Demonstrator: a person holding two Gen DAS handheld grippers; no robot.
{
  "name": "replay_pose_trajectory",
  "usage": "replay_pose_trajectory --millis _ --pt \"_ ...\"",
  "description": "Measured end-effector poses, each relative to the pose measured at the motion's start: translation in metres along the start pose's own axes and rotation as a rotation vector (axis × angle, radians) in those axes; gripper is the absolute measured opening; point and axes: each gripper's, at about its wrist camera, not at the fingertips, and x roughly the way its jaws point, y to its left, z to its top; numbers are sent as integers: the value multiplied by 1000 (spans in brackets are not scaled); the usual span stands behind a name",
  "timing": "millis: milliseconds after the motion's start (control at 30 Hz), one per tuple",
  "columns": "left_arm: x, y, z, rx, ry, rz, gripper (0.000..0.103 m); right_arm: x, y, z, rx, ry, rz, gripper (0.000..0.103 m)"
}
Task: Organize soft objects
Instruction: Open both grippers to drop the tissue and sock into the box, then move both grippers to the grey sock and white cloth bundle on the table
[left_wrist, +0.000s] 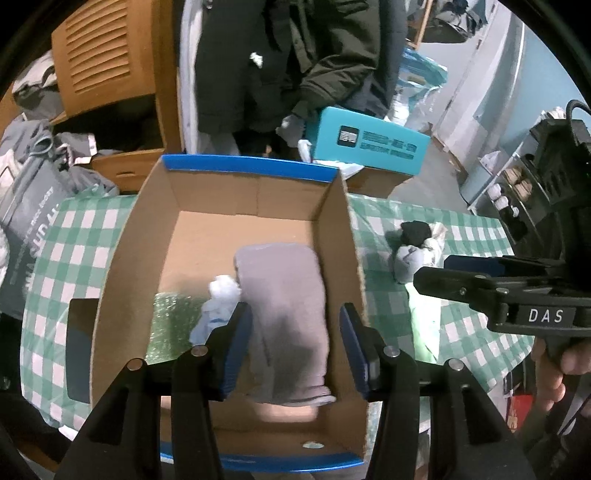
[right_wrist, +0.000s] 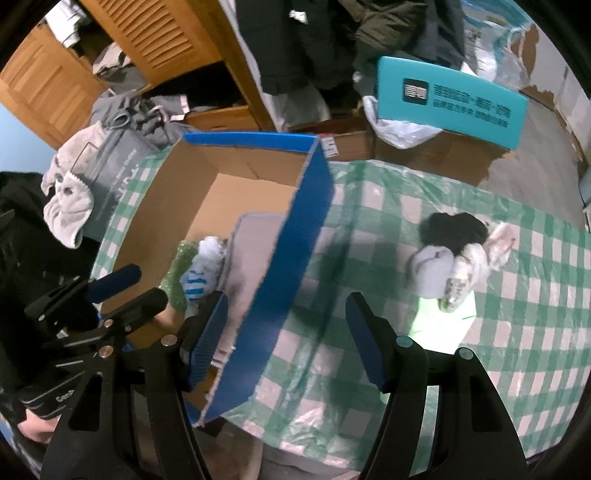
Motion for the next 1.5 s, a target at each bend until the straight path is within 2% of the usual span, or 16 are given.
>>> replay_pose_trajectory --millis 200,333,800,1133,1300,1500 --pt "2 -20 3 37 0 -15 51 -13 -27 -5 39 -15 -9 67" --pt "5 -33 6 50 -7 -20 55 -22 -47 -7 73 -31 -21 67" --pt "30 -76 30 66 24 -66 55 -36 -118 -11 170 -47 -122 68" --pt "61 -103 40 74 66 -88 56 -17 -162 -3 264 -21 -157 68" --pt "80 -114 44 88 80 -78 56 -3 -178 -1 307 2 -155 68" --pt "109 -119 46 71 135 -76 56 19 -189 4 335 40 -138 68"
